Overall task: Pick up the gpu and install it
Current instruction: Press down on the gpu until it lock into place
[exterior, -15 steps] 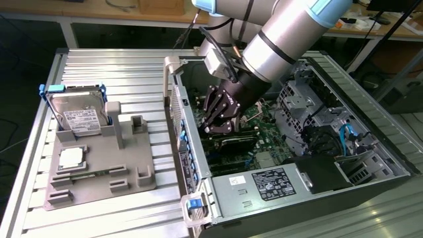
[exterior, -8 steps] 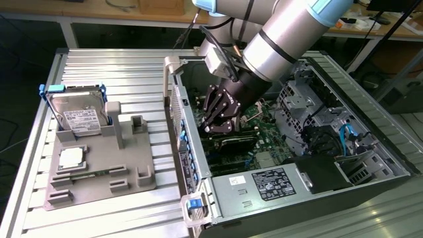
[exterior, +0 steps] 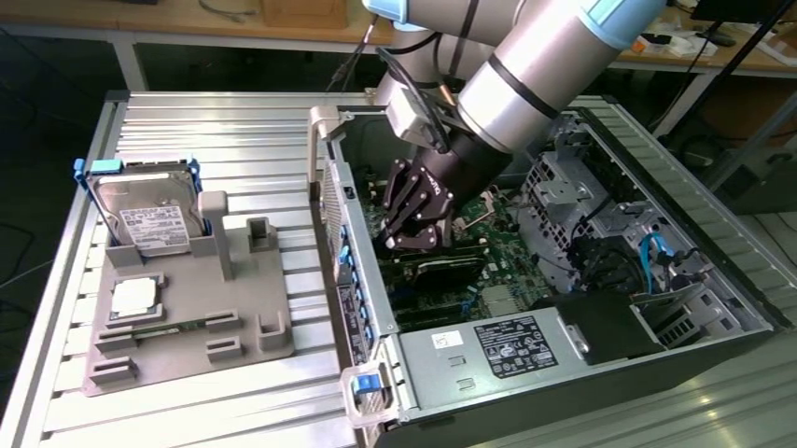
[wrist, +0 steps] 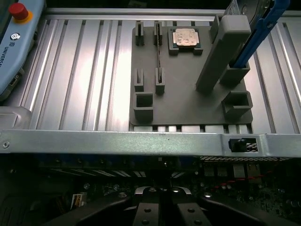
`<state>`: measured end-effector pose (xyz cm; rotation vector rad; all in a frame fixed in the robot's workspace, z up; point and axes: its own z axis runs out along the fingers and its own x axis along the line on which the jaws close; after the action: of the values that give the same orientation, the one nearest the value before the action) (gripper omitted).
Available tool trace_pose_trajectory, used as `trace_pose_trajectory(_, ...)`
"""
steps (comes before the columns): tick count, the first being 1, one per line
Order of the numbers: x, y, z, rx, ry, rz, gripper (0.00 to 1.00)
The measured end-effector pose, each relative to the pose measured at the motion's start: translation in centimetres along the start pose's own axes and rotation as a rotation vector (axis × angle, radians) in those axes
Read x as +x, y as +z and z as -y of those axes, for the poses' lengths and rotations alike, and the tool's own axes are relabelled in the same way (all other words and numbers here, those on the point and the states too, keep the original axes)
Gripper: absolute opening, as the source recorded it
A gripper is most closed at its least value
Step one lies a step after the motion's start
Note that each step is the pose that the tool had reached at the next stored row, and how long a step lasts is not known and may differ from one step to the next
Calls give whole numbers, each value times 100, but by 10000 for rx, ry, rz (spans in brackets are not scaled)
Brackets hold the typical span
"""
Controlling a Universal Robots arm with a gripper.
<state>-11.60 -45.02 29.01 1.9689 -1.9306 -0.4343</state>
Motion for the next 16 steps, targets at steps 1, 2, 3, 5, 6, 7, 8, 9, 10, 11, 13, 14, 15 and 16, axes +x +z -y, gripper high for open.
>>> trace_pose_trajectory(1,0,-5,-3,-2,0,0,11)
trace_pose_trajectory(2,0,-8,-4,-2,-2,4,11)
trace_pose_trajectory(3,0,-12,-5,-3,-2,4,11)
trace_pose_trajectory(5,0,-12,-5,-2,-4,7,11)
trace_pose_trajectory(6,0,-12,-6,-2,-4,7,11)
trace_pose_trajectory(7,0,-13,-6,-4,-7,14,11)
trace_pose_trajectory(8,1,-15,-5,-20,-26,43,11)
trace_pose_trajectory(9,1,-17,-2,-51,-55,102,11)
trace_pose_trajectory(10,1,-17,2,-84,-86,163,11)
trace_pose_trajectory(11,2,-18,4,-123,-119,227,11)
trace_pose_trajectory(13,5,-19,9,-195,-177,346,11)
trace_pose_trajectory(14,9,-20,11,-230,-201,398,11)
trace_pose_trajectory(15,15,-19,13,-251,-219,439,11)
trace_pose_trajectory(16,24,-19,15,-270,-233,472,11)
